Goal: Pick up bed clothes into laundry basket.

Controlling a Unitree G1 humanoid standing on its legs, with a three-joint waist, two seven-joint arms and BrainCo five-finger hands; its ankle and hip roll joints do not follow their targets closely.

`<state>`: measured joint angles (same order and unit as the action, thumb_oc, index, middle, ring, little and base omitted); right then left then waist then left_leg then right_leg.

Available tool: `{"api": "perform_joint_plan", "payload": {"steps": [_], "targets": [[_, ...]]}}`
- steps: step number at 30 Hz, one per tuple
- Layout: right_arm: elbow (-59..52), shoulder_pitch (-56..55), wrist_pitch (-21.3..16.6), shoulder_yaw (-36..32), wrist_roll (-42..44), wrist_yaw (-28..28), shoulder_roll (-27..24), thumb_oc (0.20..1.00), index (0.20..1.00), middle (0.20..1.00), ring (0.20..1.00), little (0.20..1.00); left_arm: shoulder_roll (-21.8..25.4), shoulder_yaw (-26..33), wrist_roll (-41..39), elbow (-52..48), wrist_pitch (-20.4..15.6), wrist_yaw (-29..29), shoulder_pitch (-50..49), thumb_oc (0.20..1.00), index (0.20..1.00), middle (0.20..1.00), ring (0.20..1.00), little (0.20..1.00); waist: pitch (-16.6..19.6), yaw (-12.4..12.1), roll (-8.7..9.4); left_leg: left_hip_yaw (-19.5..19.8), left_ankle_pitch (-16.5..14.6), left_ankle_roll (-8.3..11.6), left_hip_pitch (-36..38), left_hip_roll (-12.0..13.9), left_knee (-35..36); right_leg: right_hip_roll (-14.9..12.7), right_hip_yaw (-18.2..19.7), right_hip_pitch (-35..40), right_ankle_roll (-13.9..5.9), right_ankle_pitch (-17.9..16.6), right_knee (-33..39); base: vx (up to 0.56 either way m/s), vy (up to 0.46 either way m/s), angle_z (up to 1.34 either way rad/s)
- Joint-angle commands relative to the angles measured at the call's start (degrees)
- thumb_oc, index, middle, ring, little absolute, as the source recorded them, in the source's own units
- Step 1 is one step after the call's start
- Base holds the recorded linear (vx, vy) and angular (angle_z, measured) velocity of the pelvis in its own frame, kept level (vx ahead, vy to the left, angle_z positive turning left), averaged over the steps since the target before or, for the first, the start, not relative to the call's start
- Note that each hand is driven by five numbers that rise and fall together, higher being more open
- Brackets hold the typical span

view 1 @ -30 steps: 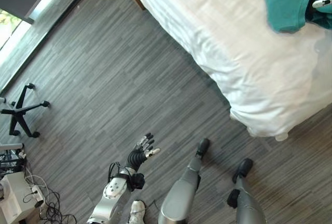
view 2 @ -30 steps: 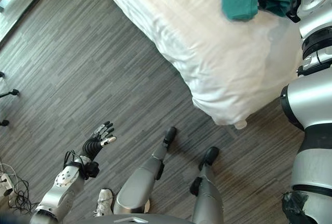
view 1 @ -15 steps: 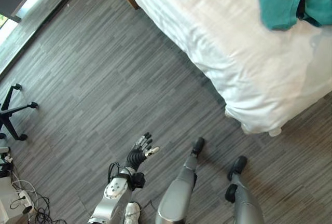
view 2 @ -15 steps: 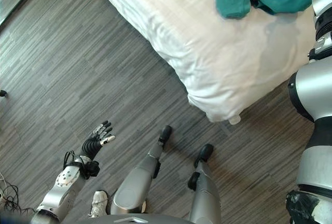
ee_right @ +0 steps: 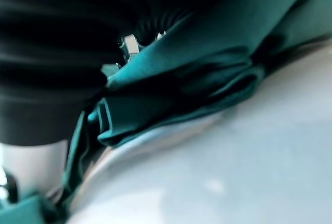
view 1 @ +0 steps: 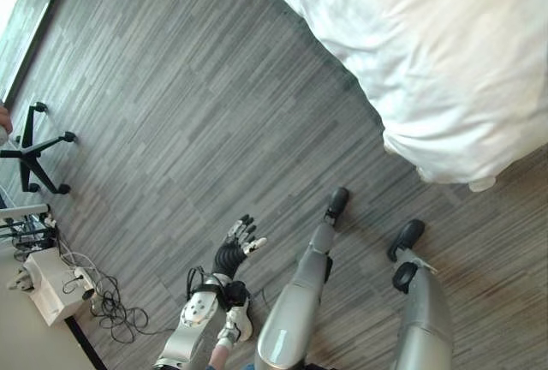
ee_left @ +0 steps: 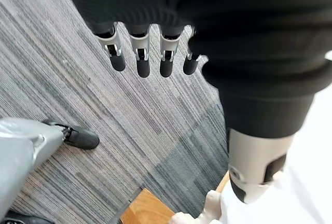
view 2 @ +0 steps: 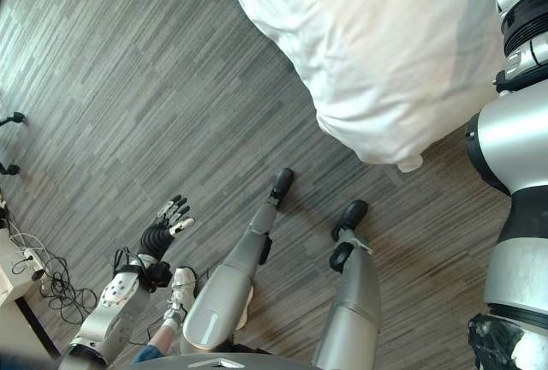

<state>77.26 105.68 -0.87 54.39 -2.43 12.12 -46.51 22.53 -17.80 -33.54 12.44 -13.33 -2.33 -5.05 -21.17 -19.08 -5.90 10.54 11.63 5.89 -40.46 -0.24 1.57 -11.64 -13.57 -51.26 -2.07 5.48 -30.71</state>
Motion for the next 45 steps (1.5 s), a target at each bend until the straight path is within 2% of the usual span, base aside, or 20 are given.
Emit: {"api": "perform_joint_plan", "payload": {"steps": [1,3,4,5,9,12,22,26,27,29,30,32,34,37,39,41,42,43,44,45], "targets": [[0.14,1.76,-0.07,7.87,-2.61,-1.09,-1.38,1.0,1.0,1.0,1.0,1.0,1.76,-1.0,-1.26,-2.25,-2.1,-1.61,3.74,1.0,1.0,1.0,1.0,1.0,-2.63,-1.55,-0.99,2.22,-1.08,-1.3,4.57,-0.06,2.68,2.3,1.25,4.83,-2.56,-1.29,11.46,-0.02,0.05,0.05],[-0.3,1.29,-0.07,7.77,-2.89,-0.95,-1.13,1.0,1.0,1.0,1.0,1.0,1.72,-1.04,-0.98,-2.0,-2.2,-1.95,3.98,1.0,1.0,1.0,1.0,1.0,-2.88,-1.43,-1.02,2.2,-1.14,-1.4,5.06,-0.15,2.66,2.31,1.37,5.13,-2.55,-1.44,11.66,-0.02,0.039,0.01],[-1.6,0.01,-0.36,7.07,-2.52,-1.34,-0.31,0.253,0.253,0.253,0.253,0.253,1.53,-0.67,-1.39,-1.55,-2.39,-2.39,4.61,1.0,1.0,1.0,1.0,1.0,-3.07,-1.12,-0.73,2.09,-1.38,-1.39,5.93,-0.28,2.64,2.26,1.41,6.29,-2.54,-1.59,12.14,-0.03,0.039,-0.01],[-2.18,-0.17,-0.36,7.65,-2.98,-1.73,-0.11,0.2,0.2,0.2,0.2,0.2,1.78,-0.62,-1.44,-1.61,-2.56,-2.41,4.72,1.0,1.0,1.0,1.0,1.0,-3.17,-0.92,-0.57,2.04,-1.45,-1.35,6.35,-0.24,2.62,2.21,1.43,6.81,-2.55,-1.76,12.49,-0.04,0.04,0.0],[-0.58,0.52,0.54,9.49,-5.96,-2.41,0.44,0.2,0.2,0.2,0.2,0.2,2.5,-0.03,-1.33,-1.94,-2.66,-2.08,4.96,1.0,1.0,1.0,1.0,1.0,-3.29,-0.56,-0.23,2.17,-1.77,-1.26,7.05,-0.65,2.07,1.93,1.58,8.83,-2.73,-2.48,14.07,-0.05,0.015,0.01],[0.8,0.99,1.9,12.67,-13.4,-2.5,0.45,0.2,0.2,0.2,0.2,0.2,2.72,0.36,-1.27,-2.77,-2.58,-2.33,4.21,1.0,1.0,1.0,1.0,1.0,-3.4,-0.48,-0.79,2.46,-1.54,-1.41,7.78,-1.18,2.72,1.32,1.87,9.62,-2.96,-3.31,14.97,-0.06,0.037,0.02],[-0.5,-1.8,2.34,13.76,-20.48,-2.08,1.2,0.2,0.2,0.2,0.2,0.2,1.52,0.95,-0.35,-1.38,-2.27,-2.71,4.67,1.0,1.0,1.0,1.0,1.0,-3.43,-0.34,-0.98,2.69,-1.52,-1.54,8.97,-1.66,2.77,1.09,2.1,11.31,-2.94,-3.93,16.0,-0.03,0.018,0.01],[-1.96,-5.07,2.16,11.86,-22.2,-1.36,1.95,0.2,0.2,0.2,0.2,0.2,1.42,0.23,0.14,-0.14,-2.06,-2.17,5.63,1.0,1.0,1.0,1.0,1.0,-2.58,0.31,-0.11,2.77,-2.04,-1.47,11.78,-1.52,2.73,1.07,1.51,15.55,-3.13,-4.34,17.43,-0.03,0.056,0.02],[-3.13,-6.73,1.89,8.99,-20.19,-0.73,1.77,0.2,0.2,0.2,0.2,0.2,1.36,0.03,0.25,0.52,-2.1,-1.91,6.1,1.0,1.0,1.0,1.0,1.0,-1.89,0.8,0.42,2.69,-1.24,-1.59,12.64,-1.68,2.26,1.06,0.59,17.9,-2.93,-6.58,18.88,-0.06,0.069,0.06],[-5.79,-8.33,1.43,6.78,-17.89,-0.43,2.26,0.2,0.2,0.2,0.2,0.2,1.55,0.08,0.19,0.9,-2.12,-1.84,6.19,1.0,1.0,1.0,1.0,1.0,-0.87,1.78,1.6,2.53,-1.86,-1.73,14.74,-1.47,2.29,1.25,0.51,21.04,-3.15,-7.12,20.33,0.0,0.066,0.09],[-5.84,-8.39,1.46,6.72,-17.9,-0.44,2.24,0.2,0.2,0.2,0.2,0.2,1.59,0.07,0.18,0.9,-2.12,-1.84,6.17,1.0,1.0,1.0,1.0,1.0,-0.97,1.79,1.58,2.55,-1.88,-1.74,14.89,-1.46,2.31,1.27,0.48,21.24,-3.16,-7.15,20.44,0.08,0.064,0.05],[-15.61,-13.85,0.54,-0.06,-11.7,0.8,2.4,0.2,0.2,0.2,0.2,0.2,1.87,1.83,0.44,1.77,-2.17,-2.05,6.5,1.0,1.0,1.0,1.0,1.0,1.32,4.69,4.32,0.91,-3.61,-2.03,19.54,-1.19,2.31,1.99,0.39,28.09,-3.8,-8.43,24.49,0.15,0.093,-0.14],[-20.97,-18.25,-0.23,-4.06,-10.01,0.39,3.35,0.2,0.2,0.2,0.2,0.2,2.06,3.29,-0.14,2.28,-1.91,-1.56,5.38,1.0,1.0,1.0,1.0,1.0,3.43,6.34,6.2,-0.6,-4.97,-2.57,23.04,-1.06,2.24,2.52,0.91,32.44,-4.25,-9.83,27.46,0.18,0.118,-0.3],[-29.83,-24.01,-1.45,-9.48,-7.02,0.26,2.21,0.2,0.2,0.2,0.2,0.2,2.74,5.6,0.1,2.73,-1.22,-0.47,3.23,1.0,1.0,1.0,1.0,1.0,5.78,8.63,7.75,-2.5,-6.74,-3.36,26.7,-0.75,1.96,2.94,2.19,35.72,-4.7,-10.22,29.14,0.16,0.09,-0.42],[-34.89,-27.65,-2.27,-13.29,-4.87,-0.14,1.85,0.2,0.2,0.2,0.2,0.2,2.86,6.63,0.02,2.88,-0.69,0.17,1.8,1.0,1.0,1.0,1.0,1.0,7.22,9.75,8.32,-3.54,-7.44,-3.87,28.95,-0.66,2.37,3.04,3.04,37.26,-4.91,-10.14,29.59,0.14,0.07,-0.42],[-43.45,-37.81,-4.88,-24.84,3.77,1.52,2.54,0.2,0.2,0.2,0.2,0.2,1.85,7.92,1.03,4.55,0.2,0.53,0.3,1.0,1.0,1.0,1.0,1.0,9.91,12.03,8.35,-5.27,-8.53,-4.61,32.61,-0.59,3.04,2.89,3.75,40.15,-5.37,-10.21,30.09,0.19,0.089,-0.46],[-46.95,-42.3,-5.48,-28.69,5.55,1.64,3.26,0.2,0.2,0.2,0.2,0.2,1.67,7.98,1.09,5.03,0.44,0.56,-0.12,1.0,1.0,1.0,1.0,1.0,10.65,12.38,8.37,-5.59,-8.77,-4.68,33.35,-0.51,3.19,2.86,3.64,40.93,-5.48,-10.18,30.37,0.13,0.061,-0.27],[-50.38,-46.98,-6.82,-32.93,9.12,2.27,5.16,0.2,0.2,0.2,0.2,0.2,0.75,8.17,1.33,5.16,0.74,0.52,-0.29,1.0,1.0,1.0,1.0,1.0,11.16,13.28,7.93,-5.98,-9.01,-4.79,34.01,-0.47,3.34,2.81,3.82,41.24,-5.58,-10.23,30.45,0.12,0.055,-0.2],[-57.43,-58.02,-8.62,-39.97,14.88,0.75,9.48,0.2,0.2,0.2,0.2,0.2,0.11,8.22,2.1,5.61,1.37,0.74,-1.23,1.0,1.0,1.0,1.0,1.0,12.46,14.14,7.72,-6.53,-9.59,-4.98,35.4,-0.36,3.43,2.8,3.96,42.56,-5.68,-9.9,30.63,0.11,0.056,-0.19],[-60.58,-63.22,-9.65,-42.43,19.32,-0.43,11.88,0.2,0.2,0.2,0.2,0.2,-0.19,8.16,2.61,5.4,1.65,0.86,-1.58,1.0,1.0,1.0,1.0,1.0,12.96,14.53,7.68,-6.72,-9.8,-5.05,35.98,-0.37,3.43,2.83,4.09,43.14,-5.66,-9.69,30.63,0.11,0.044,-0.12]]}}
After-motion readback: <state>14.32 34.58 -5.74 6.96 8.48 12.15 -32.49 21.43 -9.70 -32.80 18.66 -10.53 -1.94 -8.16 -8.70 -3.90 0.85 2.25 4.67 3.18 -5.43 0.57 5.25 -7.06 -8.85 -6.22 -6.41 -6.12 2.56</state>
